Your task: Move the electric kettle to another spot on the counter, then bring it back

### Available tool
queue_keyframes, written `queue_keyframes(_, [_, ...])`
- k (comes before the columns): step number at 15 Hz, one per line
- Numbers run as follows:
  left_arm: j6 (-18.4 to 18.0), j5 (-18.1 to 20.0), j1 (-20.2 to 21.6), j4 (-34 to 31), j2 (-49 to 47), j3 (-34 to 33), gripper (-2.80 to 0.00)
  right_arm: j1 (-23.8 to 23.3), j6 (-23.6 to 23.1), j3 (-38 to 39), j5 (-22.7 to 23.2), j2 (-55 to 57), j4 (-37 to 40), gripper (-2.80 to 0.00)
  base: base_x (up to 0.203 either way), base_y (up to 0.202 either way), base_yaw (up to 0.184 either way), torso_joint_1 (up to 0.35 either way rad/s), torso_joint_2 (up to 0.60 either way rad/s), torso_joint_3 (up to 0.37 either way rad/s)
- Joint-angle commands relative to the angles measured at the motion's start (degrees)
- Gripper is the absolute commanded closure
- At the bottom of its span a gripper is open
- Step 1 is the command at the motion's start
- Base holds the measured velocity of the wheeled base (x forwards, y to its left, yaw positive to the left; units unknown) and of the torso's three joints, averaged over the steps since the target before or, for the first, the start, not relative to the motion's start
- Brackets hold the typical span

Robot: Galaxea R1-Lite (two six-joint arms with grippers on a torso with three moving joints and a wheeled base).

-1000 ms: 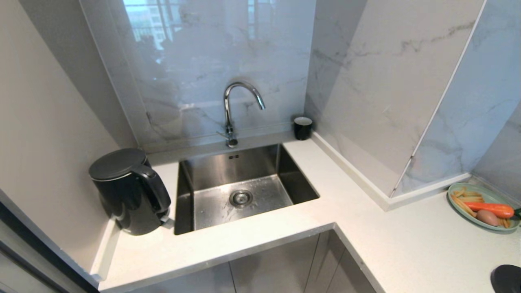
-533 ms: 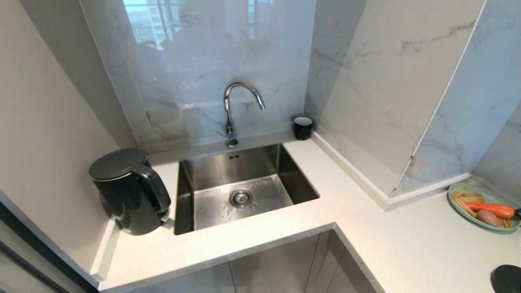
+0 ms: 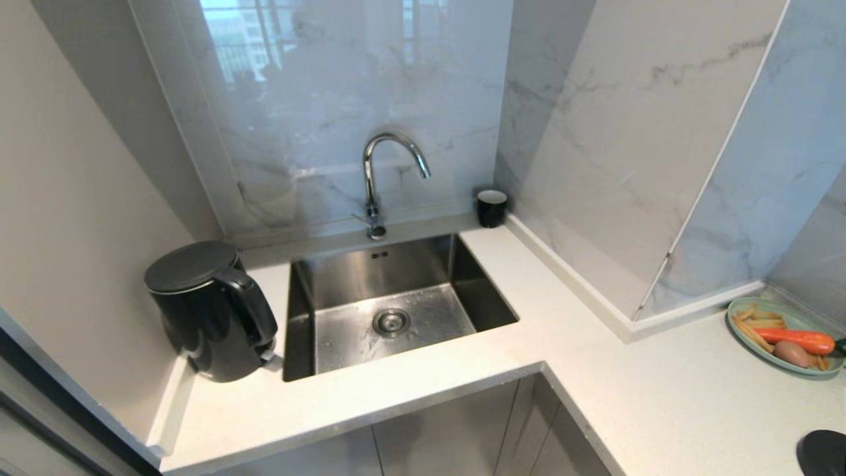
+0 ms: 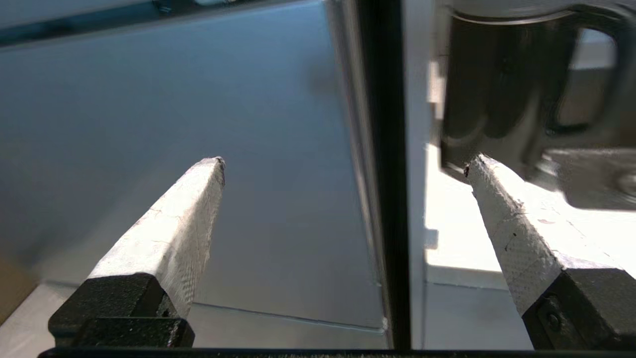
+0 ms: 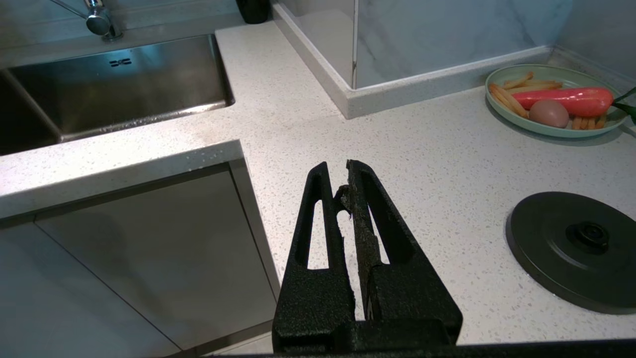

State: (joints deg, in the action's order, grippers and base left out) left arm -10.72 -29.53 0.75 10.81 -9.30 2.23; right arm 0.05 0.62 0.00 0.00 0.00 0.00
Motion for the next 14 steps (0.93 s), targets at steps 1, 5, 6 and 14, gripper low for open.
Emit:
queue_keyframes(1, [0.23,3.80,0.07,-3.60,7.72,-0.18,-2.80,0.02,-0.01,0.00,0.00,0.00,0.00,0.00,0.000,0.000,0.000,0.000,0.00,0.000])
queue_keyframes(5, [3.84,28.93,-0.73,-12.38,9.41,0.19,-2.80,0.04,-0.01,0.00,0.00,0.00,0.00,0.00,0.000,0.000,0.000,0.000,0.00,0.000])
queue_keyframes(6, [4.41,30.27,-0.74,-12.47,9.33,-1.53,-2.80,-0.01,-0.01,0.00,0.00,0.06,0.00,0.00,0.000,0.000,0.000,0.000,0.00,0.000])
queue_keyframes(14, [7.37,31.81,-0.83,-12.31,9.30,-1.61,-2.80,-0.04,-0.01,0.00,0.00,0.00,0.00,0.00,0.000,0.000,0.000,0.000,0.00,0.000])
